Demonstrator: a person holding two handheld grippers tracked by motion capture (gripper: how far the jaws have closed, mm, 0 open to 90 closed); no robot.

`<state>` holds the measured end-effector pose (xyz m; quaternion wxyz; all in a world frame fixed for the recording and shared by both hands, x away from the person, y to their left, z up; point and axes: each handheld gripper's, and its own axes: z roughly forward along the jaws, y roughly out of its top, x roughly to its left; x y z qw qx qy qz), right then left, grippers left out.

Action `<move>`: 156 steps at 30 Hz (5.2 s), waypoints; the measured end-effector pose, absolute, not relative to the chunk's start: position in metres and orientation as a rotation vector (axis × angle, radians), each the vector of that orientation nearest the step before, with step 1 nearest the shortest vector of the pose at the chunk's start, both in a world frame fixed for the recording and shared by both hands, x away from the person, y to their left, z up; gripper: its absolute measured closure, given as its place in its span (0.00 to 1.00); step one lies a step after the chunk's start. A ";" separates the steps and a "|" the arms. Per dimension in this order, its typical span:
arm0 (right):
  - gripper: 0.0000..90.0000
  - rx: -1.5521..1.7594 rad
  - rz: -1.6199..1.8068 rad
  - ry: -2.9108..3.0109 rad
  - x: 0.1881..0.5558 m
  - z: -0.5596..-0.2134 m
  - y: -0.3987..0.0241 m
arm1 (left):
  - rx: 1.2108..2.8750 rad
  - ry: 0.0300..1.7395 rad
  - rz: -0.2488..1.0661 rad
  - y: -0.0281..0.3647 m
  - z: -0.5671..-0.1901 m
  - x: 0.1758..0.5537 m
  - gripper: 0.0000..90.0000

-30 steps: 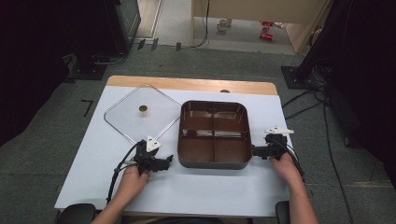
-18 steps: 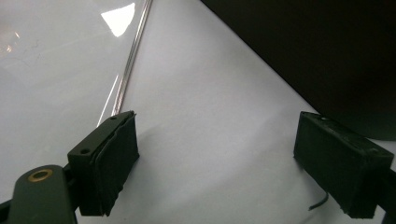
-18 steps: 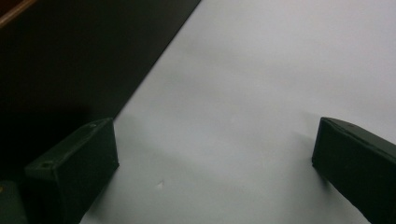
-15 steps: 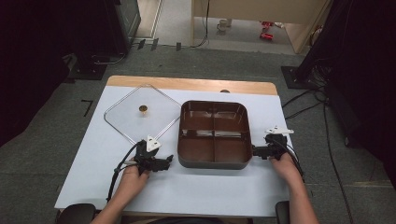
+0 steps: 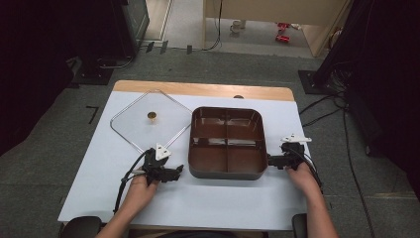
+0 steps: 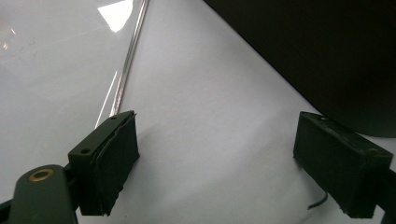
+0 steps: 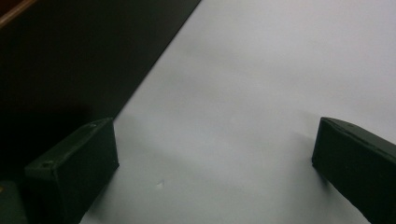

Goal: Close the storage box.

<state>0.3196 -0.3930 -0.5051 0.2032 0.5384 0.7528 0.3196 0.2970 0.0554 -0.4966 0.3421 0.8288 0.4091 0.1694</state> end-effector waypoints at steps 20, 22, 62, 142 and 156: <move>0.00 1.503 0.892 2.101 0.320 -0.505 -0.393 | 2.244 1.030 0.247 0.064 -0.481 0.306 0.17; 0.00 1.501 0.891 2.100 0.320 -0.505 -0.393 | 2.251 1.007 0.244 0.065 -0.478 0.305 0.19; 0.00 1.502 0.892 2.100 0.320 -0.505 -0.393 | 2.182 0.950 0.311 0.097 -0.440 0.369 0.29; 0.00 1.498 0.893 2.097 0.319 -0.505 -0.393 | 2.133 1.177 0.382 0.138 -0.471 0.477 0.66; 0.00 1.500 0.893 2.098 0.319 -0.505 -0.393 | 2.123 1.165 0.350 0.148 -0.441 0.464 0.66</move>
